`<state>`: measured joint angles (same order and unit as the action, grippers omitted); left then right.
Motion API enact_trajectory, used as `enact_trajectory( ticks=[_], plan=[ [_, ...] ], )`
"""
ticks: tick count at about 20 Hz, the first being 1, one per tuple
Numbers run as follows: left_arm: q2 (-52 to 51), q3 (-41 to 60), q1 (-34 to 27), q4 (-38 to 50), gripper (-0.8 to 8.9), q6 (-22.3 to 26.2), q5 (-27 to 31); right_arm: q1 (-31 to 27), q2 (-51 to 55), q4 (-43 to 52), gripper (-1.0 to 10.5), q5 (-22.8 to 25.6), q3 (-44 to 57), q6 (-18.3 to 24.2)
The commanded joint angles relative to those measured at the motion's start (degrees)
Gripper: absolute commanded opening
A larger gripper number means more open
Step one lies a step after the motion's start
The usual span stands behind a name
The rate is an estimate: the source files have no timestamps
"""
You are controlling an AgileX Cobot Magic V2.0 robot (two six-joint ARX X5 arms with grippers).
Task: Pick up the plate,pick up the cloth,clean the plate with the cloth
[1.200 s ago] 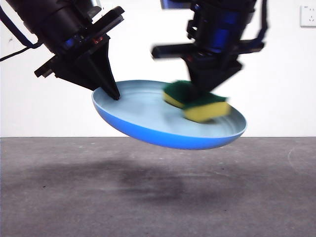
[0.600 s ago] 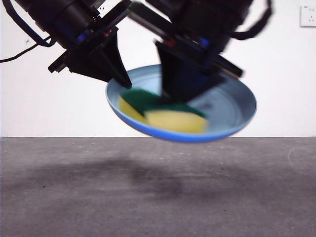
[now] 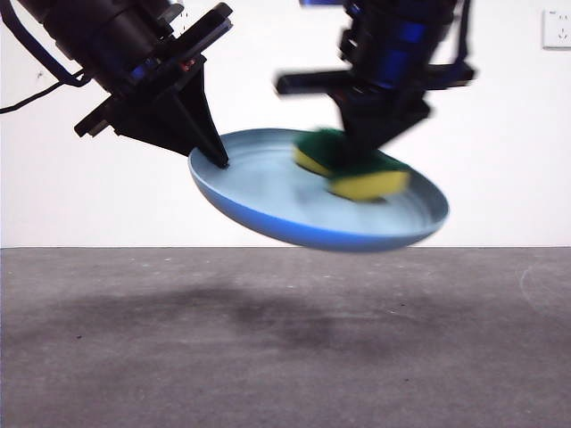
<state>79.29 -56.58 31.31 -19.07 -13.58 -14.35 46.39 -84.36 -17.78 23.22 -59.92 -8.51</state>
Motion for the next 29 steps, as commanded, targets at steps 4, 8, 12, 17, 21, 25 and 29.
enact_trajectory(
  ticks=[4,8,12,17,21,25,29],
  plan=[
    [0.28,-0.13,0.33,-2.67,-0.09,8.37,16.00,0.17,2.14,2.75,-0.2,-11.30,0.72,1.92],
    [4.85,-0.13,-4.15,-0.42,-0.09,12.20,23.02,-0.02,6.67,-4.09,-0.2,-10.64,0.72,1.95],
    [13.60,-0.13,-8.83,1.90,-0.09,13.29,23.10,-0.28,12.37,-9.66,-0.2,-10.69,0.72,1.95],
    [19.61,-0.13,-12.24,1.81,0.67,13.60,23.04,-0.28,19.12,-11.74,-0.2,-10.58,0.72,1.92],
    [19.52,-0.15,-12.33,2.54,4.10,12.94,23.08,-1.51,20.52,-11.69,-0.2,-1.14,0.72,1.92],
    [15.54,-0.15,-11.02,1.22,4.09,8.92,22.29,-6.34,17.49,-8.09,-0.2,-0.46,0.72,0.79],
    [3.74,-0.15,-8.61,-3.02,4.09,7.52,13.94,-12.37,10.12,-6.21,-0.2,-9.62,0.72,-2.62]
  ],
)
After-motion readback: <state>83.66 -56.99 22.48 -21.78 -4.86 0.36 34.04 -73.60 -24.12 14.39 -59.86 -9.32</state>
